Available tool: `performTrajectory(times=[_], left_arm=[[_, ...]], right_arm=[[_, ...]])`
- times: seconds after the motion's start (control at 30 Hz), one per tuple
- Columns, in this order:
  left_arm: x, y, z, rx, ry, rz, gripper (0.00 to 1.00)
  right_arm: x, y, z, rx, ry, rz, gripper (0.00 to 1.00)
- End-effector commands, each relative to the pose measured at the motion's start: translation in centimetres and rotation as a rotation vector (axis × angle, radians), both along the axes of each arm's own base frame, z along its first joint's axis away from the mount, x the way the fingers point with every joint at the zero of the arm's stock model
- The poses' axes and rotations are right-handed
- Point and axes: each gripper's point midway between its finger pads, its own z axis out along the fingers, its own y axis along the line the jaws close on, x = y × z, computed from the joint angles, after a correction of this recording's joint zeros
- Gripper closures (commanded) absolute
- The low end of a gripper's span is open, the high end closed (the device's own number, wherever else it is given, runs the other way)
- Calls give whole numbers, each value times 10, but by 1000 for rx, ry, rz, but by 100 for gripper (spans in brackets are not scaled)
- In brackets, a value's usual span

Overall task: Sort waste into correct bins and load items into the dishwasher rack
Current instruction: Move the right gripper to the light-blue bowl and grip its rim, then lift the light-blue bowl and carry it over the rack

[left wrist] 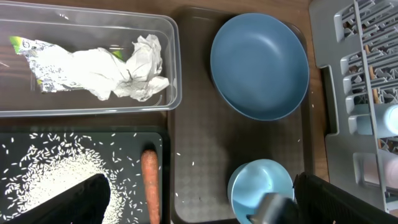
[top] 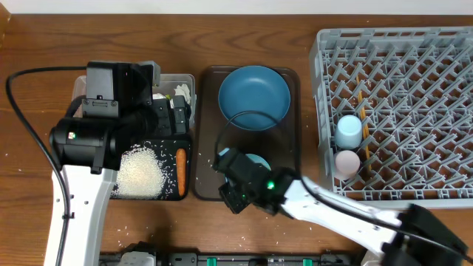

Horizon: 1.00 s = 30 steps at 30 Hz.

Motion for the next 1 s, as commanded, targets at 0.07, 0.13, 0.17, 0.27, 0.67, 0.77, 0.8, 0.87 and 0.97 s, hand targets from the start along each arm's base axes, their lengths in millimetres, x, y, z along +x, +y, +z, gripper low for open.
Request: performTrajectory(times=[0.07,0.13,0.17,0.27,0.67,0.77,0.8,0.87,0.97], left_arm=[[1,3,0,7,1,12,3],[1,3,0,7,1,12,3],[1,3,0,7,1,12,4],[1,3,0,7,1,12,3],[1,3,0,7,1,12,3],[1,3,0,7,1,12,3],[1,3,0,7,1,12,3],[1,3,0,7,1,12,4],[1,3,0,7,1,12,3]], right_arm=[[2,-6,-29,-83,2,-21,65],[1,-7,-32,-90,7,-21,77],[1,-7,-32,-89,7,-21,83],[4,-1,-21,-57,-4,-20,91],[35,-37,134,172,-202,-83,99],[43,-75,171,226,-231,-121,99],[45,-88,183,253,-239,-126,99],[50,-114,206,319,-272,-128,99],[64,-156,232,406,-350,-161,99]])
